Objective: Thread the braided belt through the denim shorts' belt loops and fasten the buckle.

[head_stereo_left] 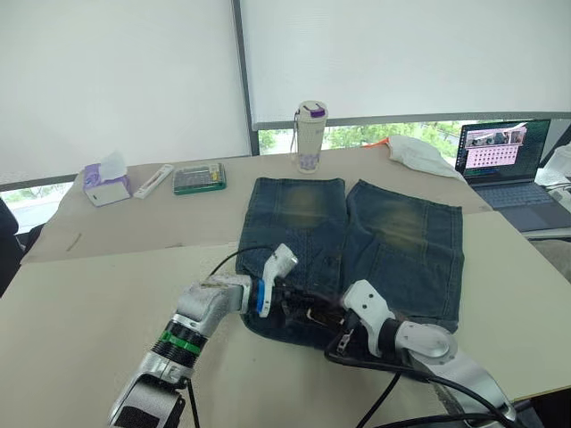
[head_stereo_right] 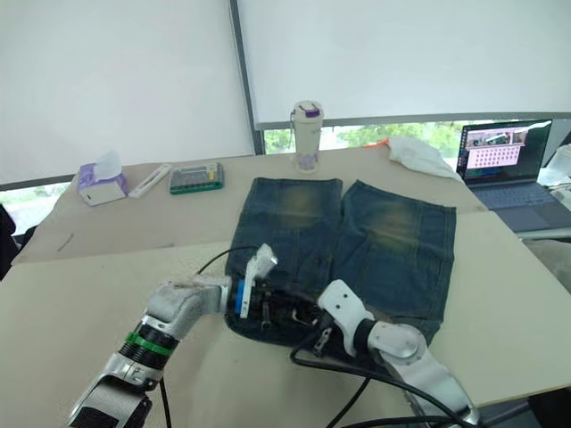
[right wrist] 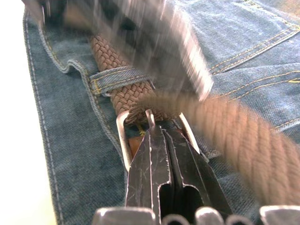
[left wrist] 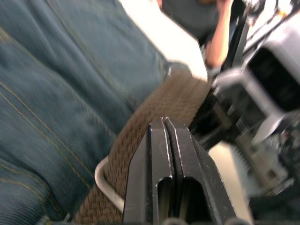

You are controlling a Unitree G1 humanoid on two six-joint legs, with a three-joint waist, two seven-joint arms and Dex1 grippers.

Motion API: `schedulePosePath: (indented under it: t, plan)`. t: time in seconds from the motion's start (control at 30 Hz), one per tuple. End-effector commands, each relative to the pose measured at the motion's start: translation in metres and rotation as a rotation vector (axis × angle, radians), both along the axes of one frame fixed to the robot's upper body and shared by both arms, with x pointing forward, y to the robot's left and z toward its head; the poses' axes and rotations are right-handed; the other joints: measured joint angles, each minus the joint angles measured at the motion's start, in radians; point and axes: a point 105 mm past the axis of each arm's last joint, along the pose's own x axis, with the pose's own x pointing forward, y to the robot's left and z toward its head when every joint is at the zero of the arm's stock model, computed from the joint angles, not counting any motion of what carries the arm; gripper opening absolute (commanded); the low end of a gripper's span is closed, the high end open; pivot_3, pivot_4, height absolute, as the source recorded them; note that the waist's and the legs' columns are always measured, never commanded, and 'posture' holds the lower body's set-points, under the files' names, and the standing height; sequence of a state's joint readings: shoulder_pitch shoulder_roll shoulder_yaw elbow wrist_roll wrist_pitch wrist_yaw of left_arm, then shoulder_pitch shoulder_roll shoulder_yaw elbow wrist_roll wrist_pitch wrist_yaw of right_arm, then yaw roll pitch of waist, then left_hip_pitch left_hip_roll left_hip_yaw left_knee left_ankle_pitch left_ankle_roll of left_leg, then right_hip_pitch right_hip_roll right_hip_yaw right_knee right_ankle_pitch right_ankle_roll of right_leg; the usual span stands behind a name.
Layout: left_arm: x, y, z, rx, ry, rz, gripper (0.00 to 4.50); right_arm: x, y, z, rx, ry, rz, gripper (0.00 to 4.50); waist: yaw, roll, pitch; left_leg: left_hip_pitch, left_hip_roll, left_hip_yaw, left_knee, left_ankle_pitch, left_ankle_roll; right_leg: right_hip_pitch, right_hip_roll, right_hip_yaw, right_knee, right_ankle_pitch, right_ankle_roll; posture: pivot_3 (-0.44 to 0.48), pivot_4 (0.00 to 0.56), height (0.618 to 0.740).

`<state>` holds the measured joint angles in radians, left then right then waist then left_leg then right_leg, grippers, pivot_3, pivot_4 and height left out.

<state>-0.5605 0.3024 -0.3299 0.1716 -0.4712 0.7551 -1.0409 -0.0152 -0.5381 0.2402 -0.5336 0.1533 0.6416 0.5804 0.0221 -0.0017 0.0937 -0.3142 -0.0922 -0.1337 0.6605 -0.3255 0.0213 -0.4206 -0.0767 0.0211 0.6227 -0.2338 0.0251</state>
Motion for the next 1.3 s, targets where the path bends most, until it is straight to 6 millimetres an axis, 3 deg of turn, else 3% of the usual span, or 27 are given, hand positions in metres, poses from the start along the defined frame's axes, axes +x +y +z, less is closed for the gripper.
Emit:
schedulePosePath:
  t: [0.03,0.2,0.37,0.4,0.47,0.5,0.57,0.7,0.73,0.83,0.93,1.03,1.3]
  plan:
    - [-0.001,0.008,-0.054,0.199,-0.014,0.004,0.06,-0.013,-0.022,-0.013,-0.054,0.095,-0.066,0.0,0.01,0.0,-0.002,0.001,0.0,0.0,0.0,0.0,0.0,0.001,0.0,0.0,-0.001,0.0,0.0,0.0,0.15,0.74]
    - [-0.007,0.011,-0.083,0.245,-0.015,-0.007,0.06,-0.041,-0.04,-0.001,-0.072,0.13,-0.116,0.0,0.029,-0.002,-0.004,0.006,0.0,-0.001,0.0,-0.003,0.005,0.013,0.0,-0.002,-0.011,0.0,0.0,0.0,0.15,0.74]
    - [-0.01,0.013,-0.094,0.261,-0.029,-0.009,0.06,-0.051,-0.047,0.01,-0.091,0.091,-0.159,0.0,0.03,-0.001,-0.005,0.012,-0.001,-0.001,0.0,-0.005,0.009,0.021,0.0,-0.003,-0.012,-0.003,0.004,0.0,0.15,0.74]
    - [-0.008,0.013,-0.09,0.23,-0.02,0.007,0.06,-0.051,-0.047,0.014,-0.093,0.069,-0.168,0.0,0.03,-0.001,-0.005,0.013,-0.001,-0.001,0.0,-0.005,0.009,0.023,0.0,-0.004,-0.012,-0.004,0.007,0.0,0.15,0.74]
    - [0.006,0.011,-0.05,-0.012,0.055,0.108,0.06,-0.056,-0.046,0.026,-0.104,0.014,-0.162,0.0,0.027,-0.001,-0.005,0.014,-0.002,-0.001,0.0,-0.006,0.01,0.024,0.0,-0.004,-0.012,-0.006,0.011,0.0,0.15,0.74]
    - [0.013,0.014,-0.026,-0.143,0.1,0.149,0.02,-0.059,-0.044,0.032,-0.11,-0.012,-0.146,0.29,0.025,0.0,-0.004,0.014,-0.002,-0.001,0.0,-0.006,0.01,0.024,-0.001,-0.004,-0.012,-0.006,0.01,0.0,0.15,0.74]
    - [0.021,0.024,0.005,-0.26,0.14,0.189,0.0,-0.06,-0.045,0.04,-0.11,-0.048,-0.163,0.89,0.014,-0.002,-0.002,0.01,-0.002,0.0,0.001,-0.006,0.01,0.017,0.0,-0.004,-0.009,-0.006,0.011,0.0,0.15,0.74]
    - [0.03,0.041,0.035,-0.305,0.101,0.239,0.0,-0.057,-0.061,0.045,-0.174,-0.096,-0.25,2.29,0.002,-0.005,0.002,0.007,0.001,-0.001,0.001,-0.003,0.004,0.012,0.0,-0.004,-0.007,-0.004,0.007,0.0,0.15,0.74]
    - [0.026,0.042,0.04,-0.295,0.075,0.208,0.0,-0.057,-0.065,0.045,-0.185,-0.098,-0.268,2.6,0.002,-0.005,0.003,0.007,0.001,-0.001,0.0,-0.003,0.004,0.011,0.0,-0.004,-0.006,-0.004,0.007,0.0,0.15,0.74]
    - [0.013,0.039,0.048,-0.219,-0.077,0.097,0.77,-0.057,-0.082,0.043,-0.287,-0.095,-0.314,2.67,0.002,-0.003,0.004,0.007,0.001,0.0,0.0,-0.003,0.004,0.011,0.0,-0.003,-0.007,-0.004,0.006,0.0,0.15,0.74]
    - [0.001,0.029,0.047,-0.129,-0.278,-0.012,1.82,-0.054,-0.089,0.041,-0.376,-0.101,-0.31,2.67,0.009,-0.002,0.005,0.006,0.0,0.0,0.0,-0.003,0.004,0.012,0.0,-0.003,-0.01,-0.003,0.005,0.0,0.15,0.74]
    - [-0.005,0.016,0.057,-0.147,-0.351,-0.062,2.8,-0.049,-0.093,0.045,-0.417,-0.127,-0.312,2.67,0.015,-0.002,0.006,0.006,0.0,0.0,0.0,-0.003,0.004,0.012,-0.001,-0.003,-0.011,-0.002,0.004,0.0,0.15,0.74]
    - [-0.011,-0.007,0.064,-0.099,-0.567,-0.18,2.8,-0.047,-0.1,0.058,-0.442,-0.162,-0.327,2.67,0.018,-0.002,0.006,0.003,0.001,0.0,0.0,-0.003,0.004,0.012,0.0,-0.003,-0.012,-0.002,0.004,0.0,0.15,0.74]
